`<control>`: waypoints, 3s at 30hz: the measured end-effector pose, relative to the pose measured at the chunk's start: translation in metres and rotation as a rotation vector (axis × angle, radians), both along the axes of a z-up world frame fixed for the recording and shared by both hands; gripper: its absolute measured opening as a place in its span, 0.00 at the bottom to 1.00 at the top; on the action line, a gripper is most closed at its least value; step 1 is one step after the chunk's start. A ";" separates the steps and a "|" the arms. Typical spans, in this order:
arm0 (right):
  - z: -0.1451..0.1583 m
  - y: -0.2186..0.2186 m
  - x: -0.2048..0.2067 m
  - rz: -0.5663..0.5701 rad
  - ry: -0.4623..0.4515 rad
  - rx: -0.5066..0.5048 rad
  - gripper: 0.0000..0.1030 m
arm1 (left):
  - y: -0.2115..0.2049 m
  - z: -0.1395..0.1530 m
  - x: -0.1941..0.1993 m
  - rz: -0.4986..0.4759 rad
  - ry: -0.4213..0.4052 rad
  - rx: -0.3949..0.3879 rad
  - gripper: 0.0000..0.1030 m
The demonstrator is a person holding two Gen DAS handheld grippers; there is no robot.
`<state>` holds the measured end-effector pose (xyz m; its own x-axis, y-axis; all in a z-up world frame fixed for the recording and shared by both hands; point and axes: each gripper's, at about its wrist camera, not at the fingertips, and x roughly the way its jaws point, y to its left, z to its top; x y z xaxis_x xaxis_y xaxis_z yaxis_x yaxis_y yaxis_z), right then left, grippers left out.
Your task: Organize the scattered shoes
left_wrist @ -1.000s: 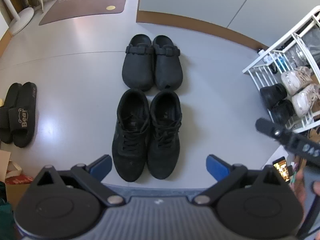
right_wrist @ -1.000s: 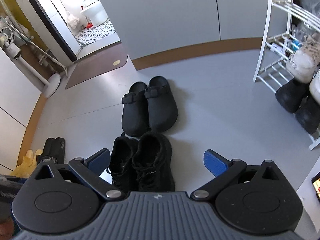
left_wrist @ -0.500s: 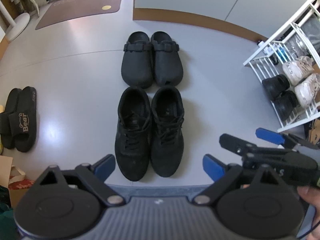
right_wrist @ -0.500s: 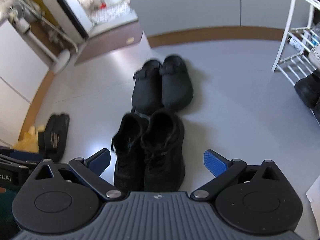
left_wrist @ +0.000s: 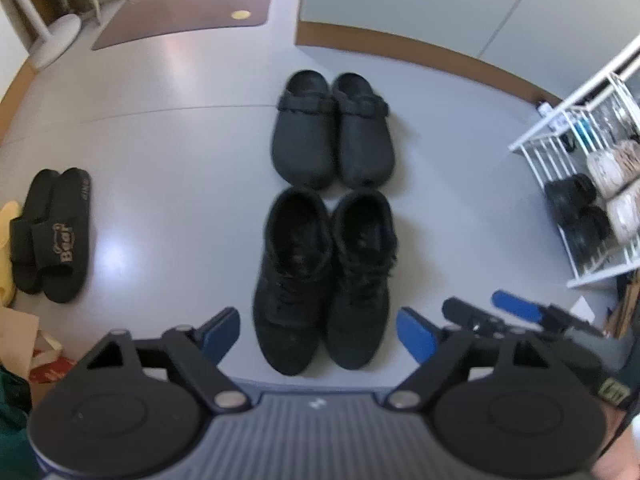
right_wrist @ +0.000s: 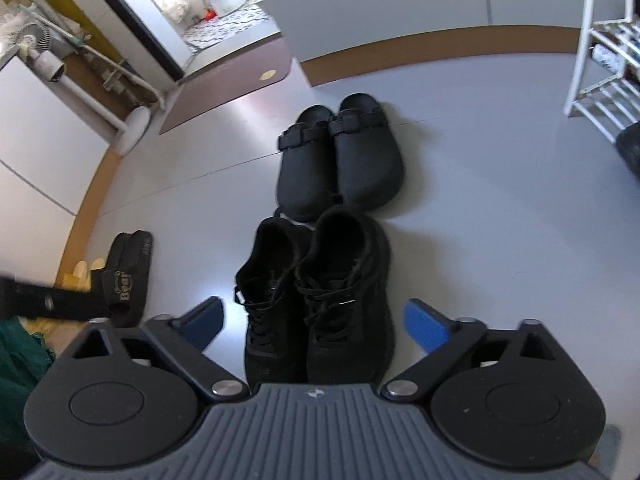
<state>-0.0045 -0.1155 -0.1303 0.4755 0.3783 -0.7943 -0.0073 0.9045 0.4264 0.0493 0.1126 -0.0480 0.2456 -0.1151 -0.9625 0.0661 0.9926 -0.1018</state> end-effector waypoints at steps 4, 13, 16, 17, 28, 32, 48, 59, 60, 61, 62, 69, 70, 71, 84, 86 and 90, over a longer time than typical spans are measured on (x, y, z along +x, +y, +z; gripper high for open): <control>-0.019 0.020 0.006 0.022 -0.021 0.019 0.74 | 0.007 0.001 0.002 0.001 0.006 -0.016 0.79; -0.061 0.062 0.018 0.035 -0.040 -0.015 0.44 | 0.025 -0.009 0.006 0.000 0.036 -0.020 0.74; -0.072 0.065 0.021 0.022 -0.037 -0.038 0.39 | 0.025 -0.012 0.008 0.005 0.043 -0.017 0.74; -0.074 0.066 0.022 0.018 -0.039 -0.040 0.39 | 0.025 -0.013 0.009 0.009 0.045 -0.018 0.75; -0.107 0.084 0.047 -0.101 -0.086 -0.067 0.40 | 0.028 -0.031 0.017 0.069 0.076 -0.008 0.81; -0.117 0.088 0.053 -0.143 -0.086 -0.085 0.40 | 0.031 -0.043 0.023 0.098 0.107 0.027 0.81; -0.144 0.107 0.083 -0.138 -0.011 -0.144 0.51 | 0.027 -0.051 0.033 0.116 0.133 0.062 0.83; -0.151 0.112 0.042 -0.148 -0.111 -0.163 0.50 | 0.028 -0.055 0.035 0.118 0.147 0.078 0.83; -0.151 0.113 0.038 -0.145 -0.126 -0.171 0.50 | 0.026 -0.055 0.035 0.113 0.145 0.077 0.83; -0.152 0.114 0.035 -0.141 -0.141 -0.179 0.50 | 0.024 -0.054 0.036 0.109 0.144 0.075 0.84; -0.152 0.115 0.033 -0.139 -0.148 -0.183 0.50 | 0.023 -0.054 0.036 0.104 0.143 0.074 0.84; -0.150 0.117 0.029 -0.144 -0.163 -0.202 0.50 | 0.023 -0.054 0.039 0.101 0.148 0.072 0.84; -0.150 0.117 0.032 -0.145 -0.156 -0.200 0.50 | 0.024 -0.054 0.039 0.100 0.148 0.071 0.84; -0.149 0.117 0.036 -0.142 -0.151 -0.202 0.50 | 0.024 -0.054 0.039 0.101 0.149 0.071 0.84; -0.141 0.115 0.005 -0.119 -0.223 -0.269 0.50 | 0.015 -0.052 0.039 0.084 0.145 0.057 0.85; -0.140 0.117 -0.002 -0.107 -0.240 -0.277 0.45 | 0.014 -0.052 0.038 0.083 0.145 0.058 0.85; -0.139 0.125 -0.005 -0.060 -0.229 -0.204 0.37 | 0.013 -0.051 0.038 0.086 0.143 0.059 0.86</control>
<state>-0.0093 0.0095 -0.2696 0.6677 0.1879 -0.7203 -0.0261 0.9729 0.2297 0.0877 0.1259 -0.0991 0.1126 -0.0418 -0.9928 -0.0302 0.9985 -0.0454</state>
